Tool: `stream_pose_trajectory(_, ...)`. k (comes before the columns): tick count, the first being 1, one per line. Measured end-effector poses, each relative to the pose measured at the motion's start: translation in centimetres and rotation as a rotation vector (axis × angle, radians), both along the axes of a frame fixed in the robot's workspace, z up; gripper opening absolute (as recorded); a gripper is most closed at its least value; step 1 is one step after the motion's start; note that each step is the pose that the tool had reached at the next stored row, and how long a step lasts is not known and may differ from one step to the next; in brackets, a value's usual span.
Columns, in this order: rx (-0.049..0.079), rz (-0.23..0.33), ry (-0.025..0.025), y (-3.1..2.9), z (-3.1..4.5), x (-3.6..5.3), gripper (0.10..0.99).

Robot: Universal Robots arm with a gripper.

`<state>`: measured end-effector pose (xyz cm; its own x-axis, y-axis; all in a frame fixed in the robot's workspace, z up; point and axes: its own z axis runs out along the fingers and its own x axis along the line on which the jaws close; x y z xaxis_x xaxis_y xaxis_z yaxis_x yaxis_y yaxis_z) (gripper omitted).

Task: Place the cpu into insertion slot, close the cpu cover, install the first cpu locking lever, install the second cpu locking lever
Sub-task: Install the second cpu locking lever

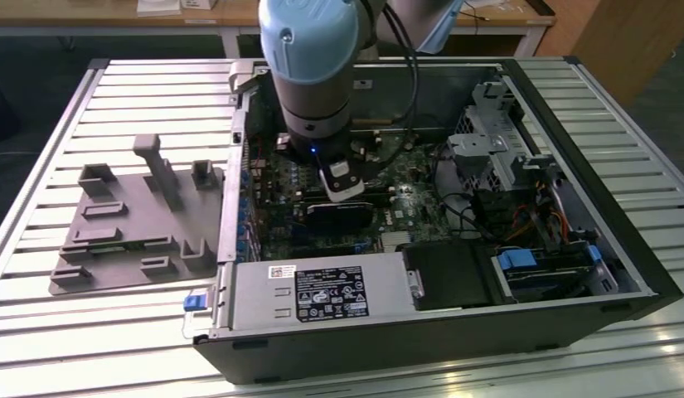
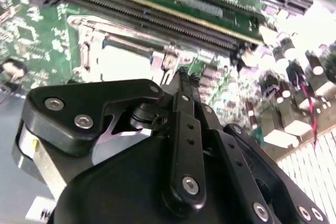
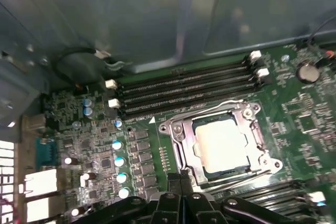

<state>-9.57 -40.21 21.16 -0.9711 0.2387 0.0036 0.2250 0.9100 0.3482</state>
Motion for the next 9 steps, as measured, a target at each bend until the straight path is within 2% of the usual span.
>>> stream_pose_trajectory(4, -0.006, 0.000, 0.0000, 0.00, 1.36, 0.00, 0.102)
stream_pose_trajectory(5, -0.014, 0.000, -0.0002, 0.01, 1.52, 0.01, 0.102)
stream_pose_trajectory(9, -0.062, -0.001, 0.0001, 0.00, 1.81, 0.36, 0.102)
